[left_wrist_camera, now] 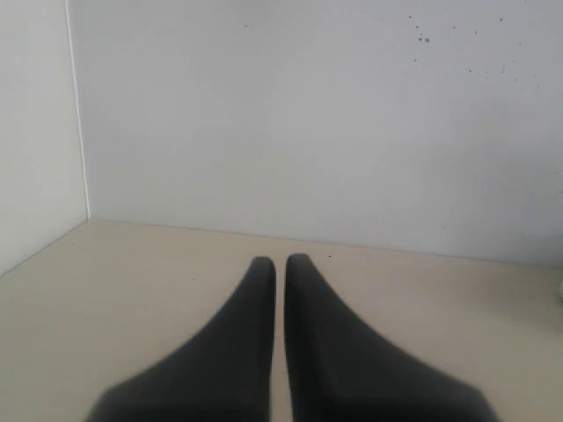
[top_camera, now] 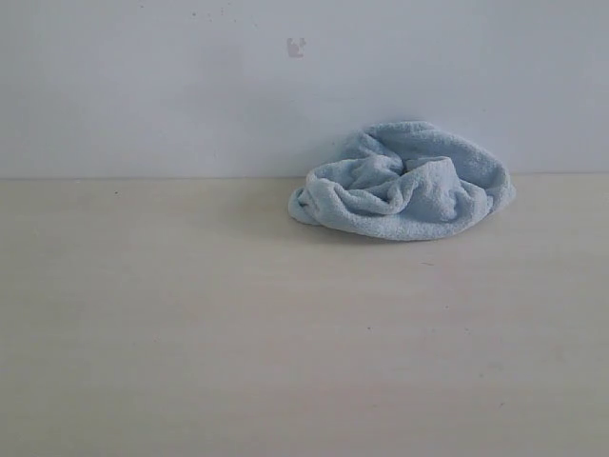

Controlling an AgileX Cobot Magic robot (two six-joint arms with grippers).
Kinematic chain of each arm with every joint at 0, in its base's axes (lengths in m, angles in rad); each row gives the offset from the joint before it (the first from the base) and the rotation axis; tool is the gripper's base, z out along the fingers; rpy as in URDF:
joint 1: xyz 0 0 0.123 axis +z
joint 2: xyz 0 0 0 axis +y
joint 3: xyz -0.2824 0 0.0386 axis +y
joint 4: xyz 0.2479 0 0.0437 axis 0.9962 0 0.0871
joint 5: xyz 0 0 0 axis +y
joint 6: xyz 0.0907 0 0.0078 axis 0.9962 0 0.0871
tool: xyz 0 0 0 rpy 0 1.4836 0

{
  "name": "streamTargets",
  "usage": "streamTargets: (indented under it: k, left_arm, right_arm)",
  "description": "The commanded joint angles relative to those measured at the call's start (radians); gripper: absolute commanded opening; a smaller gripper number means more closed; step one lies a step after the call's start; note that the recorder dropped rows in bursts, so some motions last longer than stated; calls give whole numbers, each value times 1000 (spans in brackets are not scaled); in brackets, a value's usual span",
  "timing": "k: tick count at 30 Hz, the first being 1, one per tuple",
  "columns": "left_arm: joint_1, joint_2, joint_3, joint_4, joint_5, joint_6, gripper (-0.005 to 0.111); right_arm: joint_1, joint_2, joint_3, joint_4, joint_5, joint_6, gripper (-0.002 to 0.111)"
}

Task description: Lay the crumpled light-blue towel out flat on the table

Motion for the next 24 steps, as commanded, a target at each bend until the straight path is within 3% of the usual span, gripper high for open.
streamTargets:
  k: [1, 8, 12, 17, 24]
  left_arm:
    - [-3, -2, 3, 0, 1, 5, 4]
    - [-3, -2, 3, 0, 1, 5, 4]
    - [-3, -2, 3, 0, 1, 5, 4]
    - [-3, -2, 3, 0, 1, 5, 4]
    - [-3, -2, 3, 0, 1, 5, 4]
  right_arm:
    - [-1, -5, 0, 25, -17, 17, 0]
    - [-1, -5, 0, 174, -191, 61, 0]
    - [-1, -5, 0, 257, -216, 225, 0]
    - [1, -5, -16, 265, -121, 353, 0]
    - [1, -5, -190, 272, -7, 195, 0]
